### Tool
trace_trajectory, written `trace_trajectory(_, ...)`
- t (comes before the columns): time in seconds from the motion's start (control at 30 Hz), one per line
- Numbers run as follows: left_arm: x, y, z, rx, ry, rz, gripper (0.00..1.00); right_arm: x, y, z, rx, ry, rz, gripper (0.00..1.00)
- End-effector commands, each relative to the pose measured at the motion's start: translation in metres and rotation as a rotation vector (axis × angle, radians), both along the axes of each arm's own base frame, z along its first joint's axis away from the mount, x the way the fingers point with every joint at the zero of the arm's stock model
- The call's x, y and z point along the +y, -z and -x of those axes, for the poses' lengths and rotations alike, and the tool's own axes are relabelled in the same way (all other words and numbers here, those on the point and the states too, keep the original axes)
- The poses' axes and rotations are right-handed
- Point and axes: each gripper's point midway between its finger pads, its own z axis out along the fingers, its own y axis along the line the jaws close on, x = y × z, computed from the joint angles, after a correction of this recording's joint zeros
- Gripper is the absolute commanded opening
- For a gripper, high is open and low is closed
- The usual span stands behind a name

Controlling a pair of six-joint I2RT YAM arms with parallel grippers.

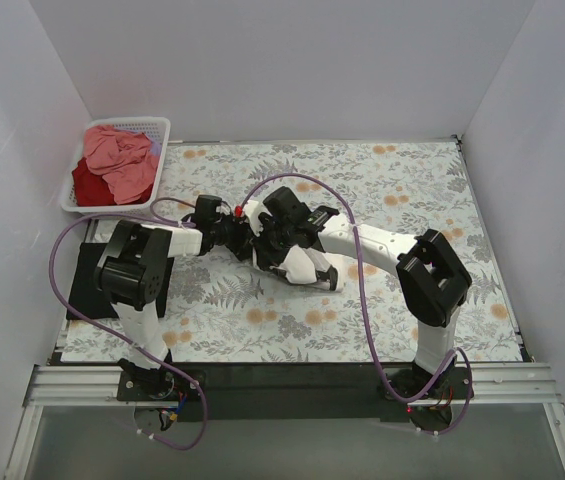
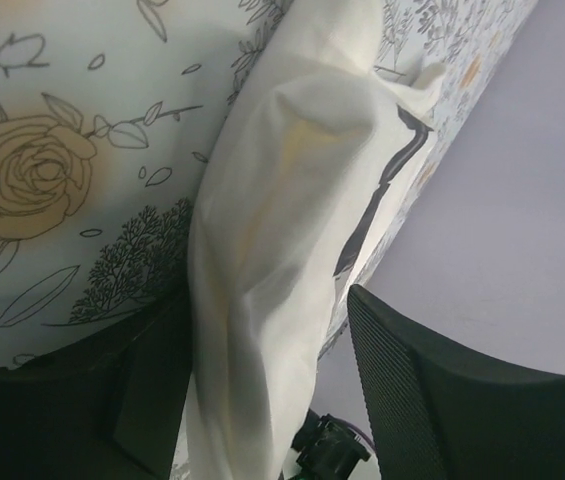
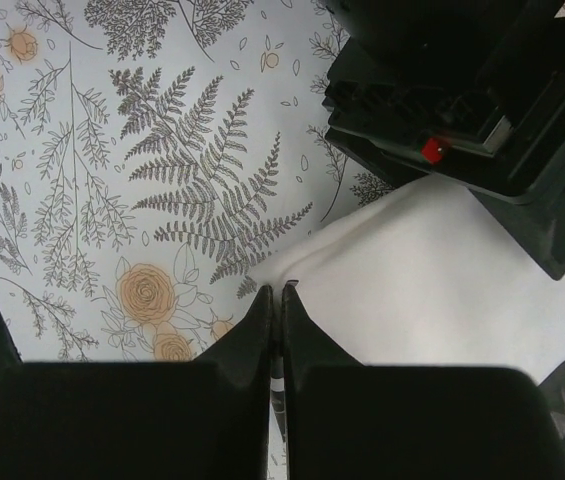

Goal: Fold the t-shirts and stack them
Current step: Neatly place the folded tshirt to the corner

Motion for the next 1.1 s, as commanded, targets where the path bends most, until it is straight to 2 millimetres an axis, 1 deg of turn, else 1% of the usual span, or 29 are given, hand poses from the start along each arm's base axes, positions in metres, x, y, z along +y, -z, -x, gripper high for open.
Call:
trace_trajectory(0.0, 0.001, 0.012, 0.019, 0.070, 0.048, -0.042, 0.57, 0.020, -0.053, -0.003, -0.043, -0.018, -0.142, 0.01)
trace_trajectory(0.07, 0.001, 0.007, 0.024, 0.070, 0.075, -0.040, 0.51, 0.023, -0.057, -0.001, -0.048, -0.017, -0.149, 0.01)
trace_trajectory(0.13, 0.006, 0.010, 0.038, 0.090, 0.102, -0.068, 0.47, 0.027, -0.058, 0.006, -0.042, -0.033, -0.154, 0.01)
trace_trajectory(0.17, 0.007, 0.000, 0.040, 0.064, 0.111, -0.066, 0.41, 0.029, -0.060, 0.010, -0.039, -0.040, -0.159, 0.01)
trace_trajectory(0.2, 0.009, -0.001, 0.045, 0.063, 0.118, -0.076, 0.37, 0.030, -0.063, 0.013, -0.031, -0.046, -0.170, 0.01)
trace_trajectory(0.23, 0.012, 0.000, 0.051, 0.046, 0.137, -0.096, 0.31, 0.030, -0.060, 0.017, -0.022, -0.049, -0.167, 0.01)
trace_trajectory(0.27, 0.014, -0.002, 0.052, 0.027, 0.147, -0.110, 0.17, 0.032, -0.060, 0.022, -0.015, -0.060, -0.172, 0.01)
trace_trajectory(0.3, 0.016, -0.009, 0.055, 0.007, 0.158, -0.124, 0.10, 0.033, -0.060, 0.026, -0.002, -0.071, -0.177, 0.01)
trace_trajectory(0.33, 0.019, -0.010, 0.056, -0.007, 0.165, -0.145, 0.03, 0.034, -0.061, 0.029, 0.006, -0.076, -0.182, 0.01)
trace_trajectory(0.37, 0.024, -0.012, 0.054, -0.040, 0.181, -0.177, 0.00, 0.035, -0.064, 0.032, 0.010, -0.084, -0.189, 0.06)
trace_trajectory(0.4, 0.027, -0.017, 0.059, -0.038, 0.194, -0.195, 0.00, 0.035, -0.066, 0.035, 0.019, -0.091, -0.197, 0.14)
trace_trajectory(0.43, 0.031, -0.019, 0.060, -0.043, 0.201, -0.212, 0.00, 0.035, -0.068, 0.035, 0.020, -0.088, -0.201, 0.29)
trace_trajectory(0.47, 0.034, -0.024, 0.056, -0.090, 0.237, -0.237, 0.00, 0.032, -0.072, 0.036, 0.014, -0.087, -0.205, 0.36)
trace_trajectory(0.5, 0.038, -0.024, 0.064, -0.065, 0.269, -0.258, 0.00, 0.030, -0.075, 0.037, 0.011, -0.089, -0.210, 0.47)
trace_trajectory(0.53, 0.041, -0.027, 0.064, -0.085, 0.297, -0.286, 0.00, 0.028, -0.076, 0.038, 0.004, -0.093, -0.210, 0.51)
trace_trajectory(0.57, 0.044, -0.036, 0.057, -0.148, 0.337, -0.328, 0.00, 0.024, -0.084, 0.037, -0.010, -0.090, -0.223, 0.54)
trace_trajectory(0.6, 0.052, -0.036, 0.060, -0.135, 0.360, -0.380, 0.00, 0.018, -0.082, 0.038, -0.006, -0.087, -0.218, 0.62)
trace_trajectory(0.63, 0.057, -0.039, 0.060, -0.141, 0.373, -0.417, 0.00, 0.014, -0.083, 0.038, -0.005, -0.084, -0.218, 0.66)
trace_trajectory(0.67, 0.063, -0.042, 0.059, -0.146, 0.382, -0.452, 0.00, 0.007, -0.090, 0.035, -0.017, -0.078, -0.231, 0.71)
trace_trajectory(0.7, 0.075, -0.044, 0.059, -0.157, 0.412, -0.528, 0.00, 0.001, -0.087, 0.038, 0.000, -0.084, -0.226, 0.83)
trace_trajectory(0.73, 0.080, -0.049, 0.059, -0.164, 0.418, -0.559, 0.00, -0.004, -0.095, 0.038, -0.006, -0.087, -0.240, 0.91)
trace_trajectory(0.77, 0.086, -0.052, 0.061, -0.177, 0.434, -0.593, 0.00, -0.012, -0.096, 0.032, -0.015, -0.077, -0.241, 0.98)
trace_trajectory(0.8, 0.099, -0.051, 0.063, -0.170, 0.452, -0.670, 0.00, -0.019, -0.093, 0.031, -0.011, -0.073, -0.227, 0.98)
trace_trajectory(0.83, 0.106, -0.053, 0.063, -0.177, 0.462, -0.709, 0.00, -0.024, -0.096, 0.029, -0.029, -0.070, -0.226, 0.98)
trace_trajectory(0.87, 0.115, -0.056, 0.070, -0.164, 0.479, -0.749, 0.00, -0.031, -0.094, 0.022, -0.050, -0.056, -0.214, 0.98)
trace_trajectory(0.9, 0.121, -0.061, 0.070, -0.179, 0.506, -0.784, 0.00, -0.037, -0.088, 0.022, -0.049, -0.048, -0.199, 0.98)
trace_trajectory(0.93, 0.130, -0.063, 0.071, -0.172, 0.510, -0.827, 0.00, -0.042, -0.090, 0.019, -0.057, -0.037, -0.200, 0.98)
trace_trajectory(0.97, 0.137, -0.067, 0.080, -0.155, 0.528, -0.846, 0.00, -0.049, -0.088, 0.013, -0.061, -0.016, -0.194, 0.98)
trace_trajectory(1.07, 0.152, -0.074, 0.090, -0.167, 0.579, -0.911, 0.00, -0.060, -0.085, 0.006, -0.068, 0.015, -0.184, 0.99)
